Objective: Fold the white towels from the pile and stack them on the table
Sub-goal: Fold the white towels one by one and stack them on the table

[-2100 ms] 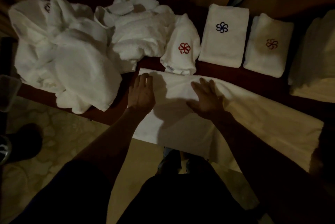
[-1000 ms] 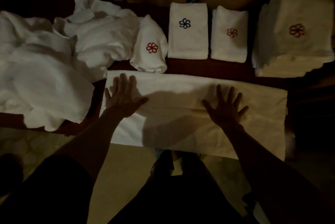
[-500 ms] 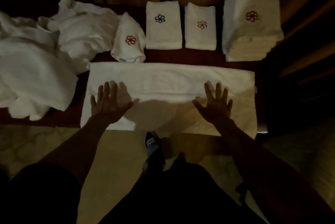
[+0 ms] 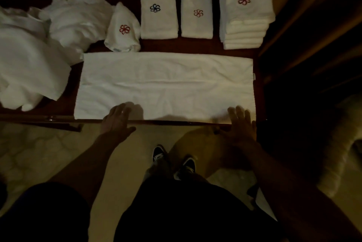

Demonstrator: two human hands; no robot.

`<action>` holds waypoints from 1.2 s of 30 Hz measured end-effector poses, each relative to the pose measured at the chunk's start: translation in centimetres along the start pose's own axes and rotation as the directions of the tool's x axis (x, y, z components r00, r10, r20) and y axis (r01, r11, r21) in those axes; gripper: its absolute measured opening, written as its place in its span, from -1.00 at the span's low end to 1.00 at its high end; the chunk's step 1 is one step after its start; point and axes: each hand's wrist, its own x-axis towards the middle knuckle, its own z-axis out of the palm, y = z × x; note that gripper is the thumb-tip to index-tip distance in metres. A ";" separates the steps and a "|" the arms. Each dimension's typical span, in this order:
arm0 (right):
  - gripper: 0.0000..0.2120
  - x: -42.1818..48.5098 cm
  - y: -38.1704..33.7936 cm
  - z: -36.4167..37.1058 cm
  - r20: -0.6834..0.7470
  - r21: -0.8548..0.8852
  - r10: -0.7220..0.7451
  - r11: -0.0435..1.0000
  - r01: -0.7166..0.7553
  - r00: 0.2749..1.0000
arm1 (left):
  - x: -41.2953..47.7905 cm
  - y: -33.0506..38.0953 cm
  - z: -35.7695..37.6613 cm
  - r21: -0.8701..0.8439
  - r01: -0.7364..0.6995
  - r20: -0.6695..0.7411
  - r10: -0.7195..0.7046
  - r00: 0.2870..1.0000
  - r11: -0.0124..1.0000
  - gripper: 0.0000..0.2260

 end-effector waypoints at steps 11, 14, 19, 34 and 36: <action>-0.42 -0.2 -0.9 -0.4 -0.056 -0.067 0.007 0.998 -0.011 0.998 | 1.8 -0.4 -0.4 0.046 -0.012 0.024 0.011 1.000 0.999 -0.50; -0.48 -0.5 -1.0 -0.8 -0.086 -0.058 0.021 0.998 -0.026 0.996 | 1.8 -0.2 -0.2 0.067 -0.012 0.013 0.011 1.000 0.998 -0.55; -0.61 -0.9 -1.0 -1.2 -0.133 -0.049 -0.015 0.999 0.009 0.991 | 1.7 -0.6 -0.5 0.054 -0.037 -0.009 0.038 0.999 0.998 -0.65; -0.65 -0.2 -0.6 -0.1 -0.205 0.047 -0.005 0.999 0.015 0.979 | 1.6 -0.7 2.0 0.100 -0.021 -0.088 0.030 0.996 0.995 -0.52; -0.68 0.0 -0.5 0.0 -0.209 0.054 -0.002 0.998 0.013 0.978 | 1.7 -0.4 2.2 0.085 -0.005 -0.122 0.015 0.992 0.996 -0.58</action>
